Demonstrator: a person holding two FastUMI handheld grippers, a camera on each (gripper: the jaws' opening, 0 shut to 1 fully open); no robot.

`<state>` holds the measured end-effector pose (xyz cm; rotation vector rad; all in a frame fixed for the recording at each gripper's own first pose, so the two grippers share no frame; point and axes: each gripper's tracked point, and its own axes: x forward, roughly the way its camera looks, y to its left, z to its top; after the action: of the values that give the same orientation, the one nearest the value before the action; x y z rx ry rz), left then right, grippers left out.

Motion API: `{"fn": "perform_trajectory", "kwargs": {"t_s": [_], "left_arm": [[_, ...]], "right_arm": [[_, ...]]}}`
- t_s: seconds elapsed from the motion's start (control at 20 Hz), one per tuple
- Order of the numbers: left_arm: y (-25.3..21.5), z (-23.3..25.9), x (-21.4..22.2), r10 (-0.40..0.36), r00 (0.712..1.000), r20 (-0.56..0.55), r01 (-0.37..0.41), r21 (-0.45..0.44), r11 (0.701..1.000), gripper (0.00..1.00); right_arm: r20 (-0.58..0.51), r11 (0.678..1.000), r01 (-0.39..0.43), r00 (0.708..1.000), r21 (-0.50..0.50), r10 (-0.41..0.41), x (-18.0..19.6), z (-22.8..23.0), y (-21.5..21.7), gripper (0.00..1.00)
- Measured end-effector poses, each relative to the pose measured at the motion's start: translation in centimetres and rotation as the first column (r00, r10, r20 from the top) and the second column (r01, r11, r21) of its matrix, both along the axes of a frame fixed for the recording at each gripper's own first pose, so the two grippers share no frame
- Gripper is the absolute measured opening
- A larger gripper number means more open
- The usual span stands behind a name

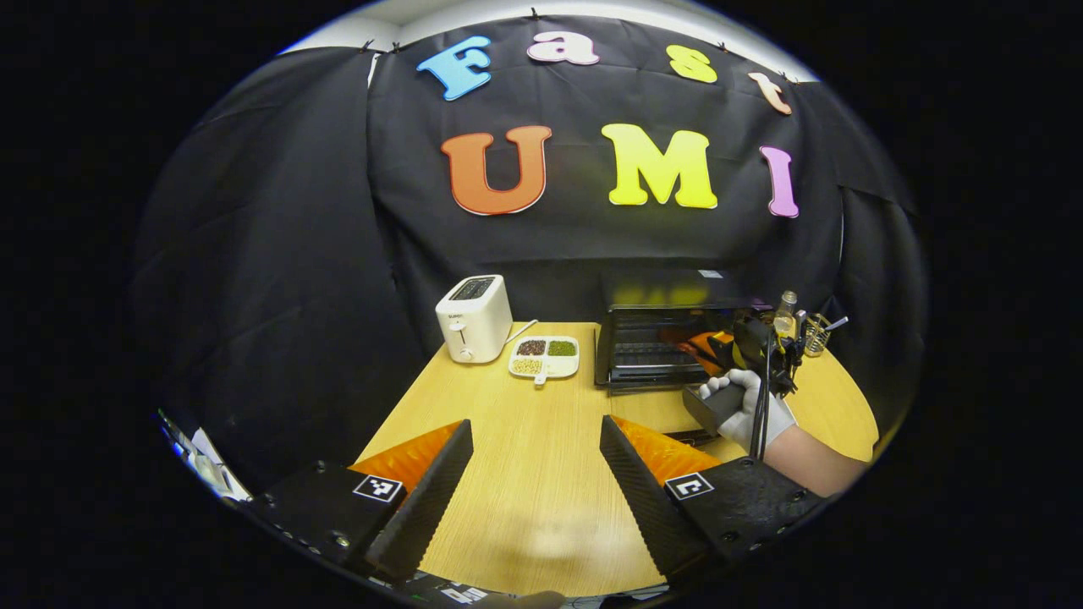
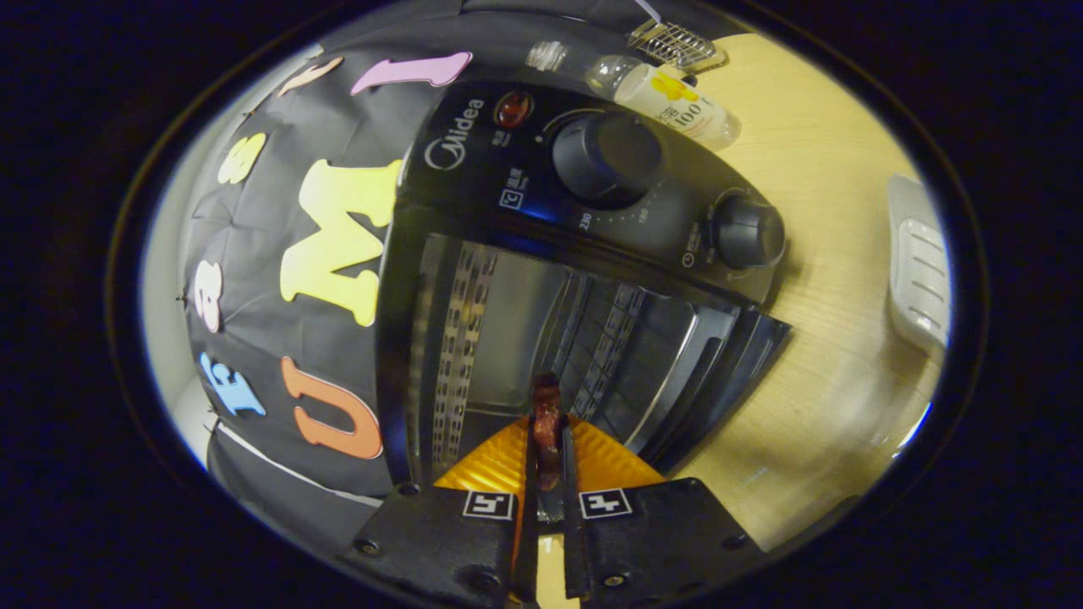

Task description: Open the electric oven with the left hand, put the food in, and close the electric oven.

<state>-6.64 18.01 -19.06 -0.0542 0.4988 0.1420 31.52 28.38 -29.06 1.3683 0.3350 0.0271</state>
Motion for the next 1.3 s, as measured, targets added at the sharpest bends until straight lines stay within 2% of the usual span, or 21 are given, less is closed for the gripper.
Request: {"fn": "perform_trajectory", "kwargs": {"t_s": [0.25, 0.35, 0.4, 0.5, 0.55, 0.6, 0.65, 0.7, 0.75, 0.85, 0.9, 1.05, 1.2, 1.3], "left_arm": [[-0.6, -0.1, -0.1, 0.012, 1.0, -0.004, -0.012, 0.001, 1.0, 0.96], [-1.1, -0.1, -0.1, 0.007, 1.0, -0.004, -0.008, -0.006, 1.0, 0.96], [-1.3, -0.1, -0.1, 0.007, 1.0, -0.003, -0.007, -0.008, 1.0, 0.96], [-1.7, 0.1, 0.0, 0.002, 1.0, 0.004, -0.002, -0.015, 1.0, 0.96], [-1.9, 0.2, 0.0, -0.002, 1.0, 0.01, 0.002, -0.018, 1.0, 0.96], [-2.2, 0.4, 0.1, -0.005, 1.0, 0.016, 0.006, -0.019, 1.0, 0.96], [-2.3, 0.4, 0.1, -0.009, 1.0, 0.02, 0.009, -0.02, 1.0, 0.96], [-2.5, 0.3, 0.1, -0.013, 1.0, 0.024, 0.014, -0.022, 1.0, 0.96], [-2.7, 0.5, 0.0, -0.016, 0.999, 0.03, 0.017, -0.023, 1.0, 0.96], [-2.9, 0.6, 0.1, -0.022, 0.999, 0.041, 0.023, -0.026, 0.999, 0.97], [-3.0, 0.8, 0.2, -0.025, 0.999, 0.047, 0.027, -0.028, 0.999, 0.96], [-3.4, 0.9, 0.1, -0.037, 0.997, 0.065, 0.039, -0.033, 0.999, 0.96], [-3.7, 1.2, 0.1, -0.046, 0.996, 0.08, 0.048, -0.021, 0.999, 0.97], [-3.9, 1.5, 0.4, -0.056, 0.993, 0.1, 0.057, -0.008, 0.998, 0.97]], "right_arm": [[-0.049, 0.993, -0.019, 0.999, -0.114, 0.014, 1.1, -1.8, 0.1, 0.17], [-0.071, 0.972, -0.04, 0.997, -0.23, 0.025, 0.8, -2.4, -0.4, 0.22], [-0.07, 0.952, -0.06, 0.997, -0.3, 0.041, 0.8, -2.6, -0.7, 0.29], [-0.074, 0.895, -0.103, 0.994, -0.433, 0.078, 0.1, -2.1, -0.6, 0.36], [-0.081, 0.868, -0.111, 0.993, -0.483, 0.082, -0.5, -2.0, -1.2, 0.51], [-0.072, 0.851, -0.112, 0.994, -0.513, 0.087, -0.8, -1.8, -1.6, 0.61], [-0.069, 0.831, -0.114, 0.993, -0.544, 0.092, -1.1, -1.4, -1.9, 0.66], [-0.064, 0.812, -0.117, 0.993, -0.572, 0.098, -1.6, -0.9, -2.3, 0.8], [-0.062, 0.796, -0.121, 0.993, -0.593, 0.104, -2.0, -0.5, -2.6, 0.84], [-0.067, 0.768, -0.137, 0.99, -0.626, 0.122, -3.0, 0.0, -2.9, 0.87], [-0.063, 0.742, -0.139, 0.99, -0.656, 0.13, -3.4, 0.5, -3.2, 0.87], [-0.065, 0.648, -0.159, 0.984, -0.745, 0.166, -5.8, 2.2, -3.2, 0.87], [-0.051, 0.531, -0.16, 0.976, -0.832, 0.213, -7.9, 4.9, -3.9, 0.88], [-0.048, 0.497, -0.162, 0.971, -0.852, 0.233, -9.6, 6.3, -4.5, 0.89]]}}
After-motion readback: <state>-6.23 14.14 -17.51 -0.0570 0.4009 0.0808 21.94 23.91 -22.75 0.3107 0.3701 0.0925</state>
